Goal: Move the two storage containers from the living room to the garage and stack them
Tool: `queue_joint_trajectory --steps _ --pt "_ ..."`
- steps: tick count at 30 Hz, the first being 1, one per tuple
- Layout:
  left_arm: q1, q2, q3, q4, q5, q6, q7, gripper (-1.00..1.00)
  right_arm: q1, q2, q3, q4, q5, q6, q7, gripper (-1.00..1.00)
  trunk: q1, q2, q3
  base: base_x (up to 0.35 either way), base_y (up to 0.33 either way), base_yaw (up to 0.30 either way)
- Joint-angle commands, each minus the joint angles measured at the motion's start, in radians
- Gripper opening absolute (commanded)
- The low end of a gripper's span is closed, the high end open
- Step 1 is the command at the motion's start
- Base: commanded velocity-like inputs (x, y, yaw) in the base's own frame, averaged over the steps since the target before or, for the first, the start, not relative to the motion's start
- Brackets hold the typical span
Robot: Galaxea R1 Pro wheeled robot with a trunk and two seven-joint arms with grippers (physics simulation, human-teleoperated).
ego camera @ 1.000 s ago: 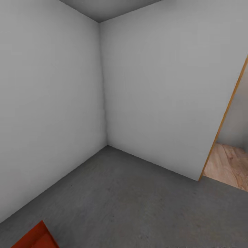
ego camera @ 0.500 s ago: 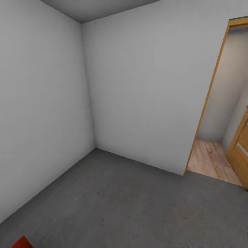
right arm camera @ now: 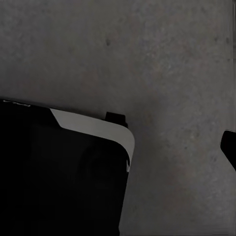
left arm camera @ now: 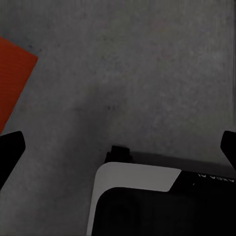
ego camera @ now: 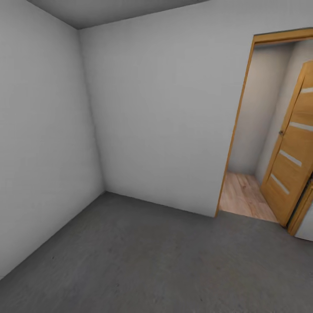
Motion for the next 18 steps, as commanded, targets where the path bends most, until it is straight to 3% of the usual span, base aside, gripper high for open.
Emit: queue_joint_trajectory --steps 1,3,9,18 --pt "0.000 0.000 -0.006 0.001 0.011 -0.002 0.002 1.00 -0.002 0.000 0.003 0.003 0.006 -0.005 -0.002 1.00 0.000 -0.001 0.000 0.000 0.000 -0.259" --pt "0.003 0.000 -0.004 0.004 0.017 0.004 0.002 1.00 -0.002 0.000 0.003 0.003 0.006 -0.005 -0.002 1.00 0.000 -0.001 0.001 0.000 0.000 -0.259" --pt "0.087 -0.002 -0.003 0.005 0.018 -0.008 0.001 1.00 -0.002 -0.001 0.004 0.003 0.005 -0.004 -0.001 1.00 0.000 -0.001 0.006 0.000 0.000 -0.259" --pt "0.102 -0.009 -0.003 0.005 0.018 -0.062 -0.001 1.00 -0.002 -0.003 0.002 0.003 0.003 -0.003 0.000 1.00 0.000 -0.001 0.013 0.000 0.000 -0.261"
